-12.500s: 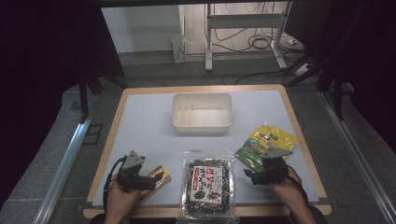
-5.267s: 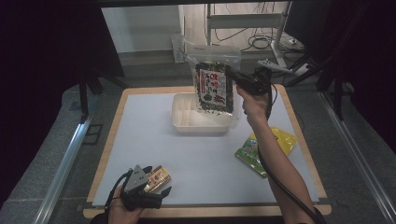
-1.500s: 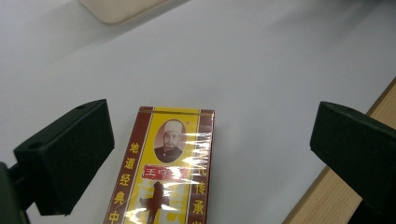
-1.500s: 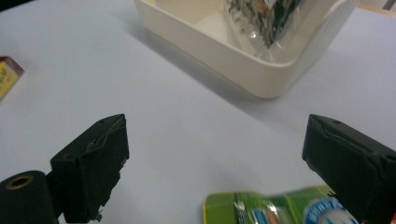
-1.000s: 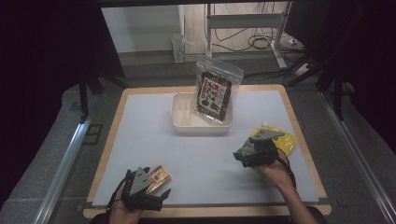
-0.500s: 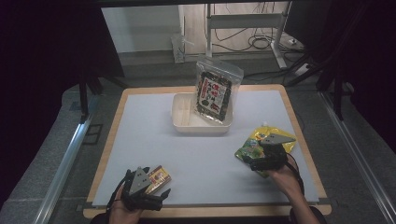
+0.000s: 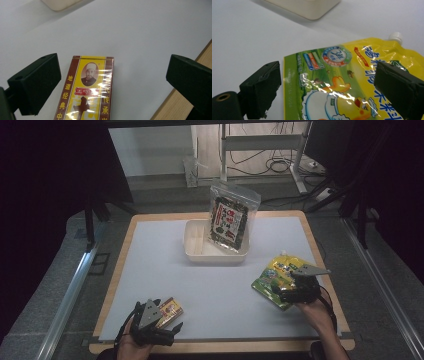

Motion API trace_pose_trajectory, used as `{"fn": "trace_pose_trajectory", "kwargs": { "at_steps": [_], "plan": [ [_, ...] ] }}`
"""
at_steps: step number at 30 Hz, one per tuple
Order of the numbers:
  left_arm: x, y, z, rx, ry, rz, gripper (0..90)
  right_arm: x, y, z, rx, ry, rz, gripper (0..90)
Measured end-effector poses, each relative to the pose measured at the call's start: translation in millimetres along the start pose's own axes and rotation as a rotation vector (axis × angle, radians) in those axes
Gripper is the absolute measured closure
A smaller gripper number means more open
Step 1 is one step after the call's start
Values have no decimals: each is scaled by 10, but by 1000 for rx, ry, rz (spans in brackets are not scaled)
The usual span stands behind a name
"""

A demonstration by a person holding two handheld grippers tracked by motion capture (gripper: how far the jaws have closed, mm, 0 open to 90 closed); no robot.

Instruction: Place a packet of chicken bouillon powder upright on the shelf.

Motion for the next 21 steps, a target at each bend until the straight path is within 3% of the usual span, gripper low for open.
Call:
{"fn": "trace_pose_trajectory", "kwargs": {
  "at_steps": [15,21],
  "plan": [
    [-2,26,-10,2,-7,-14,0,156,318,89,82,-40,-39,64],
    [-2,24,-12,2,-7,-14,0,274,545,218,138,-33,-95,67]
  ]
}}
Point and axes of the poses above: each handheld gripper's, and its own axes: z roughly backward along the jaws, x roughly out of its underside, y roughly to its right, the point moved 3 cm from there along -z, roughly forward along the jaws, and after that the axes turned 9 degrees about z, right-handed, at the moved point
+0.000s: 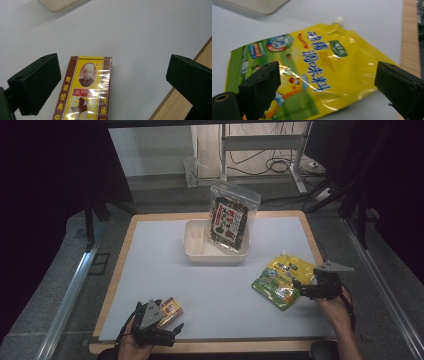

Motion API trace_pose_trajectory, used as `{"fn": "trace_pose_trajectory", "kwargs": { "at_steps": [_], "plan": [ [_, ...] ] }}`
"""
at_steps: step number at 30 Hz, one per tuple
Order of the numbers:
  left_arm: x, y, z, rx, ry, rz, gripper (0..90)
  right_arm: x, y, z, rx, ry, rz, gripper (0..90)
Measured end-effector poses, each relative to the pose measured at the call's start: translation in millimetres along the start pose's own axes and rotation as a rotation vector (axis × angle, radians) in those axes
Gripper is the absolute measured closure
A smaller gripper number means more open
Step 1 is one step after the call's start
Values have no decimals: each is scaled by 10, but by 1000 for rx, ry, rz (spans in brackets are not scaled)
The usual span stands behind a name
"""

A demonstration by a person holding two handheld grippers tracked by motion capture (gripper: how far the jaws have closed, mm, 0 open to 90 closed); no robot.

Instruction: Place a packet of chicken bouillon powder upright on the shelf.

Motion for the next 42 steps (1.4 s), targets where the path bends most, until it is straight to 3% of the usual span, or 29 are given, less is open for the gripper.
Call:
{"fn": "trace_pose_trajectory", "kwargs": {
  "at_steps": [7,20,25,31,38,42],
  "plan": [
    [1,6,-8,1,-5,-4,0,130,180,21,16,-28,-62,46],
    [5,22,-30,2,-14,-13,0,201,215,-152,-14,-77,-129,9],
    [6,19,-30,1,-14,-12,0,187,235,-197,-32,-66,-160,18],
    [7,20,-32,1,-15,-11,0,160,255,-238,-40,-68,-191,123],
    [5,25,-38,-1,-21,-20,0,102,282,-234,-66,-47,-184,320],
    [5,25,-42,-4,-22,-22,0,36,277,-264,-43,-58,-152,397]
  ]
}}
Point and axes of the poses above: each handheld gripper's, and its own axes: z roughly backward along the jaws, x roughly out of its underside, y roughly to its right, the point moved 3 cm from there along -z, roughly forward along the jaws, and after that the axes turned 9 degrees about z, right-handed, at the moved point
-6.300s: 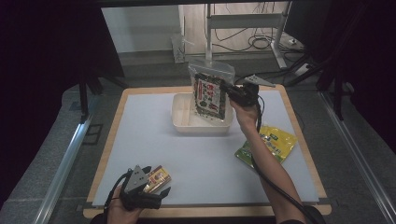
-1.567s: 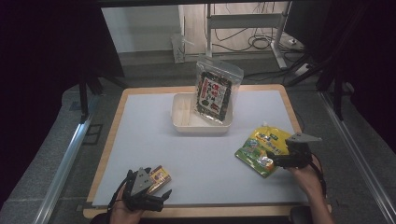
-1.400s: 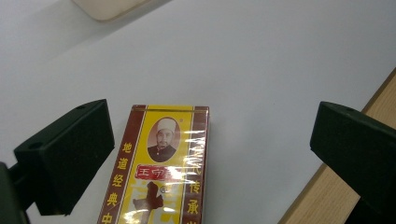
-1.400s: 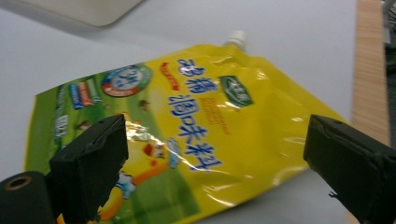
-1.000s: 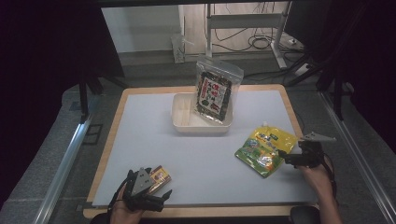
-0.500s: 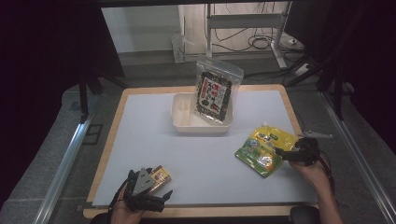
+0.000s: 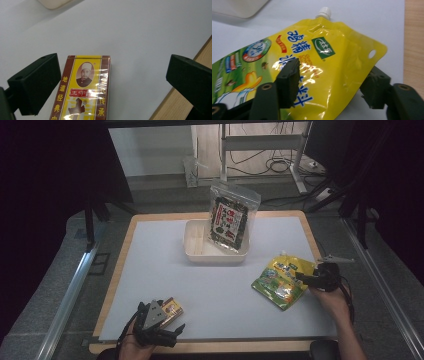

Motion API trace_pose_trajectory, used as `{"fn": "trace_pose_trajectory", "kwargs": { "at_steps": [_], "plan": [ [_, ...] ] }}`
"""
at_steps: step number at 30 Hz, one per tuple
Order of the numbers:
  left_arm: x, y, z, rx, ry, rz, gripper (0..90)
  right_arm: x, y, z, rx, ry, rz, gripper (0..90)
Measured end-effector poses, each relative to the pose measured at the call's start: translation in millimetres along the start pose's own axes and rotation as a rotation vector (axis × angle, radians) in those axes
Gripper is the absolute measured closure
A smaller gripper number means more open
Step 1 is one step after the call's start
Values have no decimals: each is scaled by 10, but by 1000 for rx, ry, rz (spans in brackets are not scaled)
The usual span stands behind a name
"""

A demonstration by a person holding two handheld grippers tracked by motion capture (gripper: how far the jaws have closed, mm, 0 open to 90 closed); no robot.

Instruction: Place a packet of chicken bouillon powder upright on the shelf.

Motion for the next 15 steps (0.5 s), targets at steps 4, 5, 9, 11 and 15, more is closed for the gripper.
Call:
{"fn": "trace_pose_trajectory", "kwargs": {
  "at_steps": [4,5,9,11,15],
  "plan": [
    [0,-6,3,-3,-7,-7,0,-55,26,-63,32,-32,12,516],
    [1,-1,-2,-3,-2,-1,0,-65,35,-82,39,-46,11,543],
    [2,3,-8,-2,-3,-1,0,-89,51,-136,46,-80,29,621],
    [2,5,-8,-2,-3,-2,0,-95,55,-145,43,-83,27,643],
    [1,8,-8,-4,-4,-8,0,-130,85,-167,58,-106,40,848]
  ]
}}
Point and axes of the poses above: each handheld gripper's, and its own axes: z roughly backward along the jaws, x roughly out of its underside, y roughly to its right, the point moved 3 cm from there along -z, roughly forward along the jaws, and after that the axes turned 9 degrees about z, right-handed, at the moved point
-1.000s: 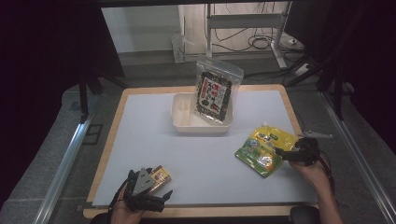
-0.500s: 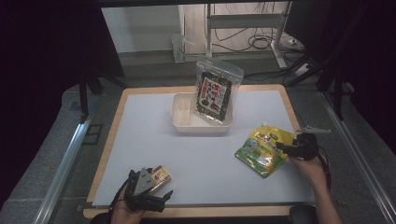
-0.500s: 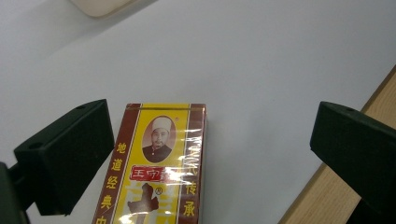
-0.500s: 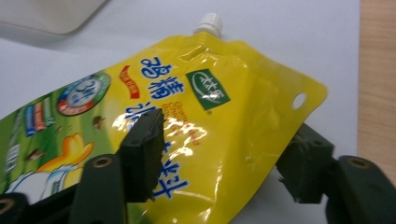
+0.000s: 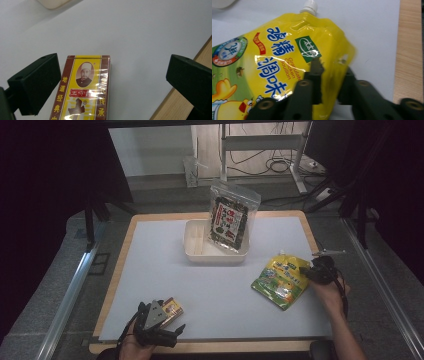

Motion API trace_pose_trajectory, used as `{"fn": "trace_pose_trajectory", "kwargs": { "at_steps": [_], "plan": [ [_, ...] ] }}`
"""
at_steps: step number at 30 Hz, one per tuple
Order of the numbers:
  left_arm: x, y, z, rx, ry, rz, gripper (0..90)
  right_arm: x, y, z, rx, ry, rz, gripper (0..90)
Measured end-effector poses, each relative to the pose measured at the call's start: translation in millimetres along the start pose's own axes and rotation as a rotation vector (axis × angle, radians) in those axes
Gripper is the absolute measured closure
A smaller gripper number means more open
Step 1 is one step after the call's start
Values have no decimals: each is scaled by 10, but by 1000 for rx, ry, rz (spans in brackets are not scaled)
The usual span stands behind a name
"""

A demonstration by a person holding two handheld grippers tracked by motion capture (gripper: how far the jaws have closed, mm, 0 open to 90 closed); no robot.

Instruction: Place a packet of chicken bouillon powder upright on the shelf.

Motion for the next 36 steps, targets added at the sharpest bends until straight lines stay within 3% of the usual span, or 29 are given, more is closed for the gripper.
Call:
{"fn": "trace_pose_trajectory", "kwargs": {
  "at_steps": [8,17,20,28,36],
  "plan": [
    [1,-1,-2,-6,-2,-3,0,-56,-39,53,7,0,25,892],
    [-3,-10,3,-7,-3,-9,0,-296,-166,368,-20,114,8,894],
    [-4,-10,7,-9,-2,-10,0,-396,-238,478,-32,146,27,894],
    [-6,1,3,-8,6,-3,0,-610,-418,769,-102,222,50,895],
    [-11,-1,11,-4,11,-2,0,-807,-643,971,-221,282,65,896]
  ]
}}
Point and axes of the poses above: each handheld gripper's, and its own axes: z roughly backward along the jaws, x roughly out of its underside, y roughly to its right, the point moved 3 cm from there along -z, roughly forward along the jaws, and after that the axes turned 9 degrees about z, right-handed, at the moved point
